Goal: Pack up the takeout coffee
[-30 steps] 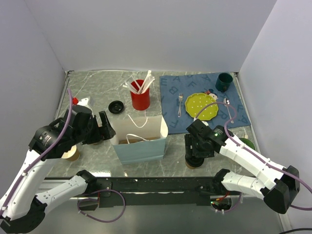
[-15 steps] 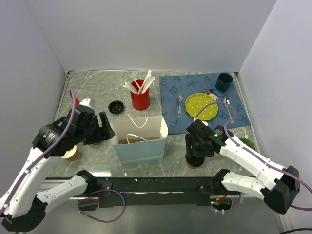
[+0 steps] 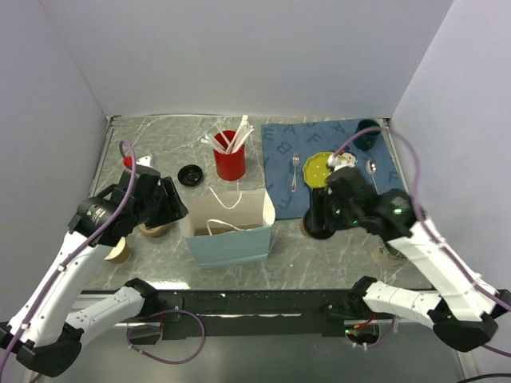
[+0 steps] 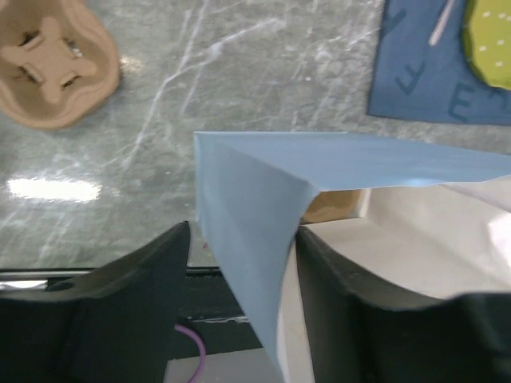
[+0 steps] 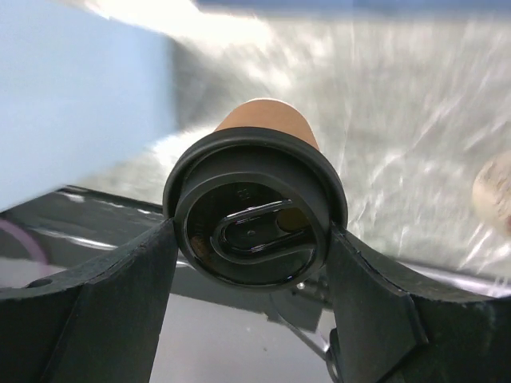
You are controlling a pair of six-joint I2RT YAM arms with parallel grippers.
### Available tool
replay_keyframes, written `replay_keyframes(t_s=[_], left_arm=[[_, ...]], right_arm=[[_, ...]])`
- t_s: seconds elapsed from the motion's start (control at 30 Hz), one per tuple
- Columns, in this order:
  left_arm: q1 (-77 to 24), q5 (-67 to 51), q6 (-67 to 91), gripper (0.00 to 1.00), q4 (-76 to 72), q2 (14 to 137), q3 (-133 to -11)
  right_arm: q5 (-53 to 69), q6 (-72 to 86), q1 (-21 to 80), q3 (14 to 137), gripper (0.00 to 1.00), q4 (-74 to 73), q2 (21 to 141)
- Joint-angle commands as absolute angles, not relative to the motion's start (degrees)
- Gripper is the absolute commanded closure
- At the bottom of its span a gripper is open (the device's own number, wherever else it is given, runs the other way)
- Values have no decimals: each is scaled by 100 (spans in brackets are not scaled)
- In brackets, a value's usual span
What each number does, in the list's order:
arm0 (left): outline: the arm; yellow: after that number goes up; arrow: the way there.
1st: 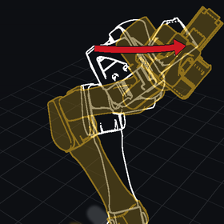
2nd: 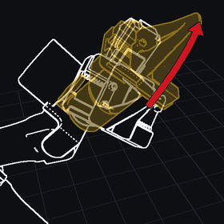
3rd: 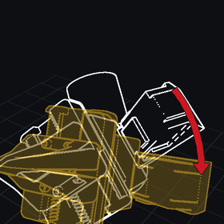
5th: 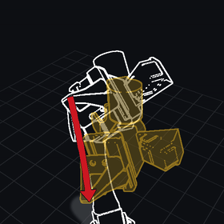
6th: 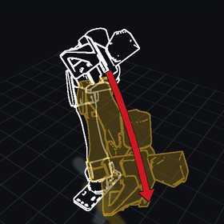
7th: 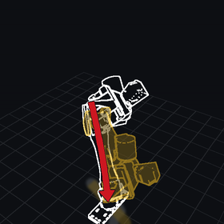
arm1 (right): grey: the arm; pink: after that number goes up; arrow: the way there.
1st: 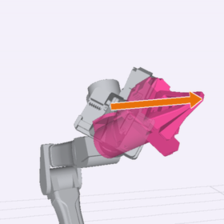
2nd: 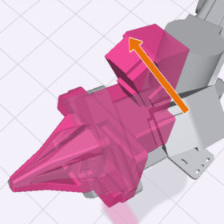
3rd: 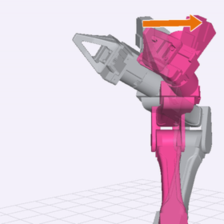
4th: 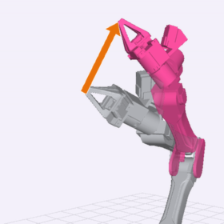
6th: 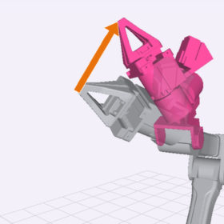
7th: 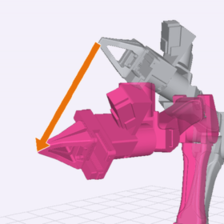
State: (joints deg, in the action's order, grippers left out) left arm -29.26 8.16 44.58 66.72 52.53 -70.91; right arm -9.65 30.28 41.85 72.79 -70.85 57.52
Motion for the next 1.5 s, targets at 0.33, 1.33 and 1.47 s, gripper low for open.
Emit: replay_keyframes(t_s=[0.33,1.33,1.47], left_arm=[[-2830,-114,3762,99,5256,4957,-6900],[-2663,-1037,3419,99,4139,5194,-6661],[-2646,-1116,3296,99,4175,5212,-6698]], right_arm=[[992,985,4166,9720,57,-6338,5783],[633,-1476,5713,8841,58,-5238,6653],[597,-1608,5774,8921,58,-5458,6688]])
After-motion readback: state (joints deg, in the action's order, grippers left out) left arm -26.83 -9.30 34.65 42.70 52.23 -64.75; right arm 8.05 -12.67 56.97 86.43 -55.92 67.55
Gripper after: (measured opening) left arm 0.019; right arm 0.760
